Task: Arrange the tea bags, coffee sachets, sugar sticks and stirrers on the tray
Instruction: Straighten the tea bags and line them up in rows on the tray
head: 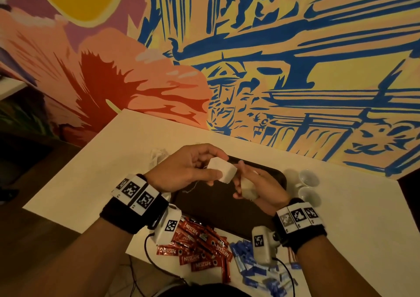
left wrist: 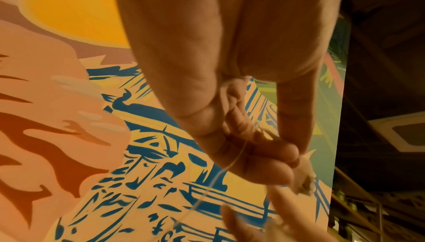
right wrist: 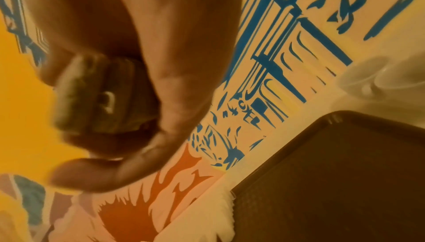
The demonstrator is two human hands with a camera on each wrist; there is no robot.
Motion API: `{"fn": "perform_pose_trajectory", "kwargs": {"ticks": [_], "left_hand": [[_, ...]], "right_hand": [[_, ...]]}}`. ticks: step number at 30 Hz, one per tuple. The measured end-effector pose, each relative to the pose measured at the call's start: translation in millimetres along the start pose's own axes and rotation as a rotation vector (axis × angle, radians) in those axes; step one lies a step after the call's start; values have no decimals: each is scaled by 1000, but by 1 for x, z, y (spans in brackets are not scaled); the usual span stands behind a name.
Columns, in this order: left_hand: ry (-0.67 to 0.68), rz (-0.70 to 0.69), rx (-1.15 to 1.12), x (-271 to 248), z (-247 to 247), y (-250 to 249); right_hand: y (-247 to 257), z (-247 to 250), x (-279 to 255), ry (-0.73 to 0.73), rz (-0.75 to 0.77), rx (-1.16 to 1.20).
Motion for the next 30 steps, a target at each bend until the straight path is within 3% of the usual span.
{"fn": "perform_pose_trajectory", "kwargs": {"ticks": [2,4,12,21,25,30], "left_hand": [[5,32,18,-1,-2,4],[-4,59,9,-2,-4,8],[-226,72,66,-3,16,20],[-226,13,338,11,40,23],[-202,-8,380,23,50,24],[-208,-49,454,48,66,36]], "right_hand": [[5,-18,-11,190,7,87],[10,-28,-18,263,43,44],[13,-20,-13,25,176,-288],[21,-36,-1,24,216,-364],[22,-37,12,-42,218,-399],[13,-38,31,-103,123,-320]]}}
Point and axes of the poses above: each hand's wrist, its own x-axis towards the middle knuckle, its own z-axis out of the back of the hand, y = z × x, the point moved 7 cm from there along x, towards the middle knuckle, and after that the axes turned 10 degrees about -y, right-handed, at the moved point
